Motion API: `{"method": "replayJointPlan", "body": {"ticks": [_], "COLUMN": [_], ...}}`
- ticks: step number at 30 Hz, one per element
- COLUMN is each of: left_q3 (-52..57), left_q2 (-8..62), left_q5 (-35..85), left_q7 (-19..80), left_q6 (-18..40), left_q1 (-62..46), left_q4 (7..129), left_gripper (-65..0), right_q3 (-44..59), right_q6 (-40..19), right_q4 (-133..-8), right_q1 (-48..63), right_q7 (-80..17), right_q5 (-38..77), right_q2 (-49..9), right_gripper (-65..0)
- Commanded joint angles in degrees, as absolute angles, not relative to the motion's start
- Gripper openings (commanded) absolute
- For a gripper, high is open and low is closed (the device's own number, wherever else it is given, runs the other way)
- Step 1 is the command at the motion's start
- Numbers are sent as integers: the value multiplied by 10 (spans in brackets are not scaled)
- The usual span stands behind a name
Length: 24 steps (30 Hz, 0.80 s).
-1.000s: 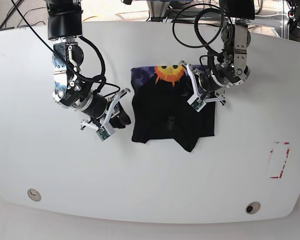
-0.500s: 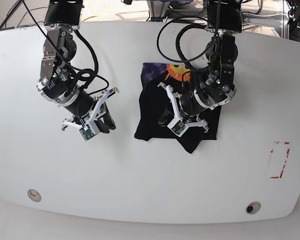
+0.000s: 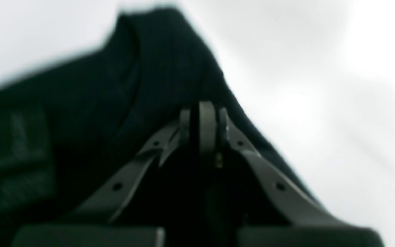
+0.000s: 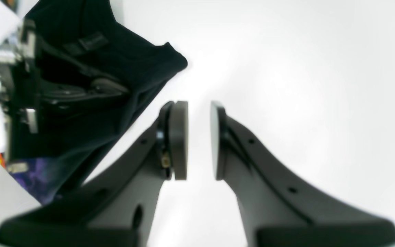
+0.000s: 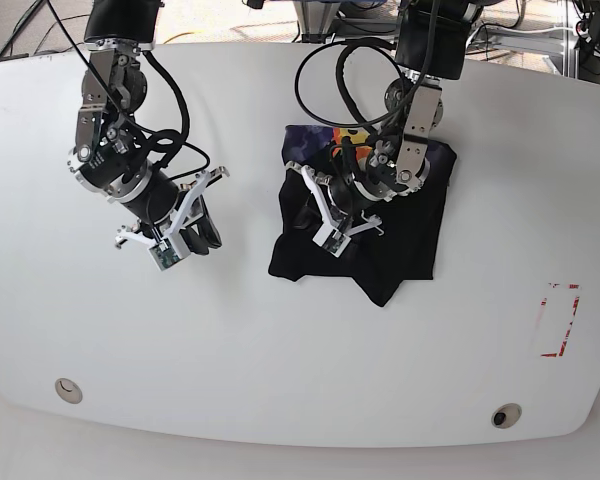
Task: Layout the t-shirt on the table in an organized manner, then fold the t-shirt properly
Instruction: 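Release with the right gripper and drag the shirt with the left gripper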
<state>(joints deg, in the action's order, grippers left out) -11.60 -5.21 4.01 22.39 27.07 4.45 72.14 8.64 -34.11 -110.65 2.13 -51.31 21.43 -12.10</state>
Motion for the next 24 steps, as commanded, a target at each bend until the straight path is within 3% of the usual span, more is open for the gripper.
{"method": "replayJointPlan", "body": {"ticks": [1,13,24], "left_q3": [-107,-19,112], "left_q2": [-45,60,152], "left_q5": [47,51,51], "left_q7": [214,218,219], "left_q6": [272,279,365], "left_q1": [54,4,-30], "left_q4": [705,747,771], "left_gripper": [-633,-633,-633], "right_q3": [89,89,89], "right_q6": [-342,-342,-342], "right_q4": [-1119,-1125,-1127], "right_q1": [15,16,16], "right_q7": [-501,-501,-501], "right_q5": [225,227,227], "right_q2": [-129,-128,-126], "right_gripper": [-547,-547,-547]}}
